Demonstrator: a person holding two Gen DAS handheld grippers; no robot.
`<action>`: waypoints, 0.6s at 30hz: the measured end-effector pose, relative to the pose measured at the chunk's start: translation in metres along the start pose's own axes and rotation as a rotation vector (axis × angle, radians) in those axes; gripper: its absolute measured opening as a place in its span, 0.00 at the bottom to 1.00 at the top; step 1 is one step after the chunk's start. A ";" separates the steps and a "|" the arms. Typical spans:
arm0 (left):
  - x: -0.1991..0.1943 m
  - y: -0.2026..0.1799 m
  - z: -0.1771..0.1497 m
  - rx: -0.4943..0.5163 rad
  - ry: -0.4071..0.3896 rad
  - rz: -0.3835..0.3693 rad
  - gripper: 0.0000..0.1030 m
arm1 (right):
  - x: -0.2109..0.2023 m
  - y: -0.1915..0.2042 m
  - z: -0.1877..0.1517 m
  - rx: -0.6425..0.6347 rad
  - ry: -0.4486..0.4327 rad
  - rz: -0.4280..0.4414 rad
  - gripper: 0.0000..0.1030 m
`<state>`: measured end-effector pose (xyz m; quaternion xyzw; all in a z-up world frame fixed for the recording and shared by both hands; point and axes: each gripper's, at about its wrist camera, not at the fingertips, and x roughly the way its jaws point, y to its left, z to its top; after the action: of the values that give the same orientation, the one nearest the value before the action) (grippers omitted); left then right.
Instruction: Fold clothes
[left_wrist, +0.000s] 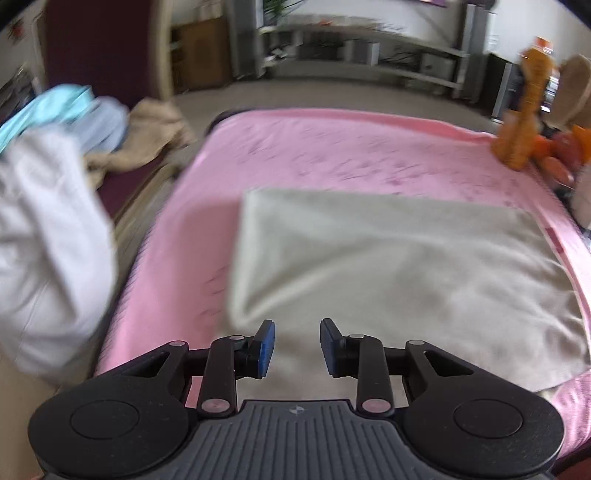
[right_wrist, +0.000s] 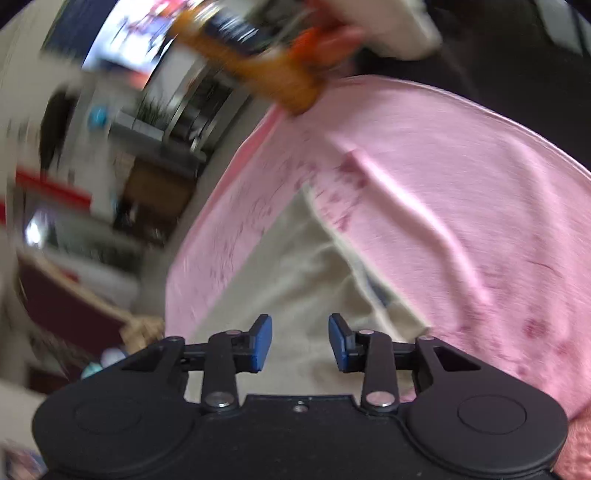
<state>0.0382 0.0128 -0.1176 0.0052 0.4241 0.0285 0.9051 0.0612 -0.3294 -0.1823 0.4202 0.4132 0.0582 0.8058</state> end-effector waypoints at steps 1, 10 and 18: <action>0.003 -0.010 0.002 0.017 0.001 -0.008 0.29 | 0.008 0.009 -0.004 -0.036 0.013 -0.006 0.25; 0.039 -0.058 0.002 0.180 0.034 0.128 0.30 | 0.059 0.070 -0.039 -0.344 0.054 -0.193 0.24; 0.038 -0.052 0.003 0.138 0.045 0.134 0.30 | 0.053 0.081 -0.052 -0.451 -0.016 -0.263 0.25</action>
<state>0.0671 -0.0370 -0.1468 0.0954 0.4439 0.0595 0.8890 0.0790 -0.2221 -0.1722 0.1730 0.4345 0.0401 0.8830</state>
